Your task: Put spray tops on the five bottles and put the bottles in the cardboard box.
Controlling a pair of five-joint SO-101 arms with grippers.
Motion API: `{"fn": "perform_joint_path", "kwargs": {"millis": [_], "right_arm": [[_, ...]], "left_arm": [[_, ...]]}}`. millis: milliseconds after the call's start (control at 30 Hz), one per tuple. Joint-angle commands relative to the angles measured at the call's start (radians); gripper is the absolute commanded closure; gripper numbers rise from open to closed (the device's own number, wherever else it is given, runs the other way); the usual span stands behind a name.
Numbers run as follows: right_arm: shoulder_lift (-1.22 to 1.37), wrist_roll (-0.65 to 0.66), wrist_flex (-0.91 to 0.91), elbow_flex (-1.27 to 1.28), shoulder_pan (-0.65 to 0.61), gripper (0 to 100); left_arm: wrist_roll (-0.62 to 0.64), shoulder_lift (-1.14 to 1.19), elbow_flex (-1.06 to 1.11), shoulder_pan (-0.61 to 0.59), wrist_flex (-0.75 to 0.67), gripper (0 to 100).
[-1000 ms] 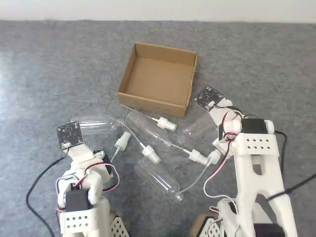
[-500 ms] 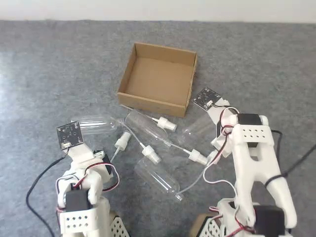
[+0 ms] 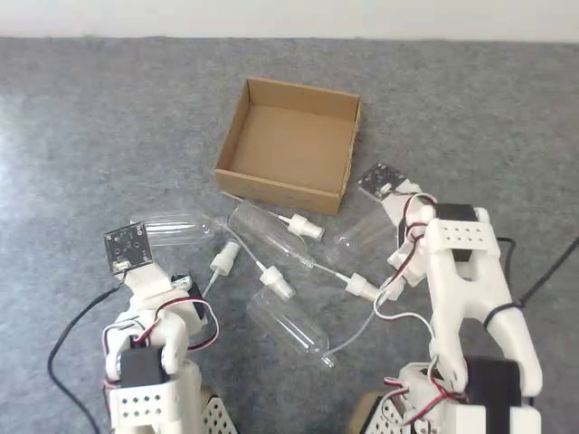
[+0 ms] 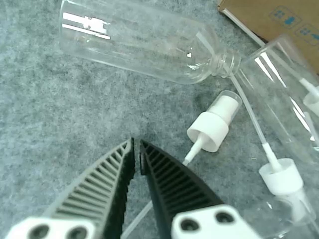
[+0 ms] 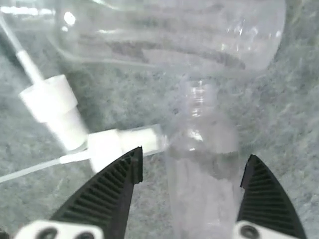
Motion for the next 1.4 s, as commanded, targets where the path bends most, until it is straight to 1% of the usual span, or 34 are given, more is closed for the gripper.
{"fn": "perform_joint_path", "kwargs": {"millis": [0, 200, 467, 600, 667, 733, 933, 1367], "right_arm": [[0.021, 0.015, -0.016, -0.095, 0.042, 70.7], [0.097, 0.009, -0.016, -0.137, 0.079, 70.7], [0.124, 0.006, -0.019, -0.14, 0.076, 70.7], [0.125, -0.072, -0.071, -0.133, 0.077, 74.5], [0.124, -0.091, -0.079, -0.135, 0.07, 75.9], [0.122, -0.089, -0.073, -0.14, 0.054, 75.2], [0.125, 0.005, -0.07, -0.138, 0.027, 73.4], [0.127, 0.086, -0.071, -0.133, 0.027, 73.4]], "left_arm": [[0.006, -0.014, -0.012, -0.003, 0.003, 98], [0.006, -0.014, -0.012, -0.003, 0.003, 98], [0.006, -0.014, -0.012, -0.003, 0.003, 98], [0.006, -0.014, -0.012, -0.003, 0.003, 98], [0.006, -0.014, -0.012, -0.003, 0.003, 98], [0.006, -0.014, -0.012, -0.003, 0.003, 98], [0.006, -0.014, -0.012, -0.003, 0.003, 98], [0.006, -0.014, -0.012, -0.003, 0.003, 98]]}}
